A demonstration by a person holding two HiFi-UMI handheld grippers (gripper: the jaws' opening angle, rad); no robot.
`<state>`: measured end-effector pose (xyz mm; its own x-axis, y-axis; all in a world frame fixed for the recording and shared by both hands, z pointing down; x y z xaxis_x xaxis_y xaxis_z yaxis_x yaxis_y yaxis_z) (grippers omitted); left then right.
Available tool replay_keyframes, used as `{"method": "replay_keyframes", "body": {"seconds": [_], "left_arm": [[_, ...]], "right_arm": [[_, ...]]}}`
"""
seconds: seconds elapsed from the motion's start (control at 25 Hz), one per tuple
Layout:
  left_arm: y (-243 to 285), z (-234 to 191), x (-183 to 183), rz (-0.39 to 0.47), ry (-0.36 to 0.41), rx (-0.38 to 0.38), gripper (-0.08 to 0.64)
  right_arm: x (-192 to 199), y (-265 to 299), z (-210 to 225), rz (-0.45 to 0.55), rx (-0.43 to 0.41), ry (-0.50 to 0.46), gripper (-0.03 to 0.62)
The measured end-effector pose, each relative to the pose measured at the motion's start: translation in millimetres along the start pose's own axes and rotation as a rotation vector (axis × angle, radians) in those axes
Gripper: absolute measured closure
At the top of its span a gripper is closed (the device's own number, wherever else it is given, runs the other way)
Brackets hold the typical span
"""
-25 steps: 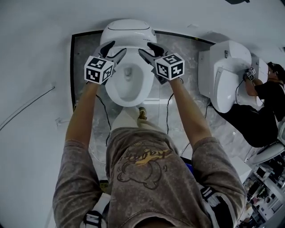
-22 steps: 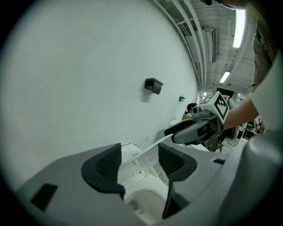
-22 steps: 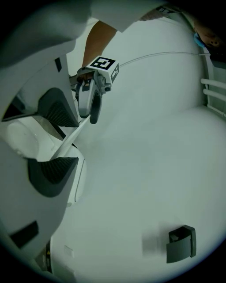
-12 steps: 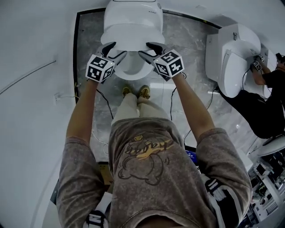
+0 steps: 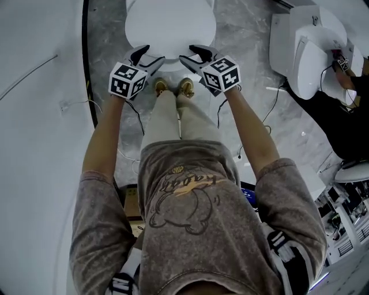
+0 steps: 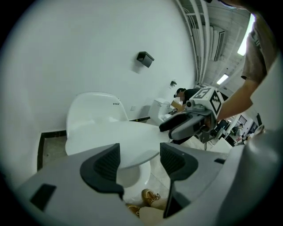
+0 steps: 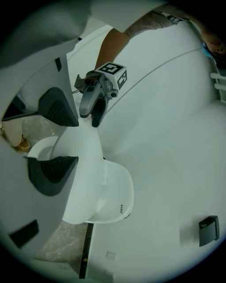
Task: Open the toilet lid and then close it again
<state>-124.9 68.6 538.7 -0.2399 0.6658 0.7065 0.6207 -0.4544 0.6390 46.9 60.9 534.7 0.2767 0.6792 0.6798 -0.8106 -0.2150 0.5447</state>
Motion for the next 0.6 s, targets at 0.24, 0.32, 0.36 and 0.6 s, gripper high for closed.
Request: {"method": "replay_keyframes", "body": {"seconds": [0.24, 0.32, 0.36, 0.6], "left_arm": [[23.9, 6.9, 59.7, -0.078, -0.062, -0.013, 0.281], [33.6, 4.6, 77.8, -0.096, -0.079, -0.023, 0.281], [39.4, 4.0, 87.0, -0.108, -0.083, -0.027, 0.281], [67.3, -1.4, 141.8, -0.158, -0.142, -0.049, 0.281]], "right_arm": [[59.2, 22.3, 5.1, -0.087, 0.029, 0.063, 0.387], [76.4, 32.5, 9.9, -0.089, 0.038, 0.085, 0.392], [85.8, 37.3, 12.4, -0.091, 0.044, 0.097, 0.394], [138.5, 66.7, 24.3, -0.133, 0.052, 0.142, 0.403]]}}
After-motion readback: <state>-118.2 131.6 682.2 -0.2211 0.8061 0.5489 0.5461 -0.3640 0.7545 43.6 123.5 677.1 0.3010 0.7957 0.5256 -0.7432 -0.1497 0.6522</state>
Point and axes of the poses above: the fingertips, and each gripper's own axes: y forward along the fingers, z to its right, x out of its underside, the point moved 6 cm from there along -y, backward along the fingers, and after that the axes turned 5 degrees about -x, right-handed, at the moved point
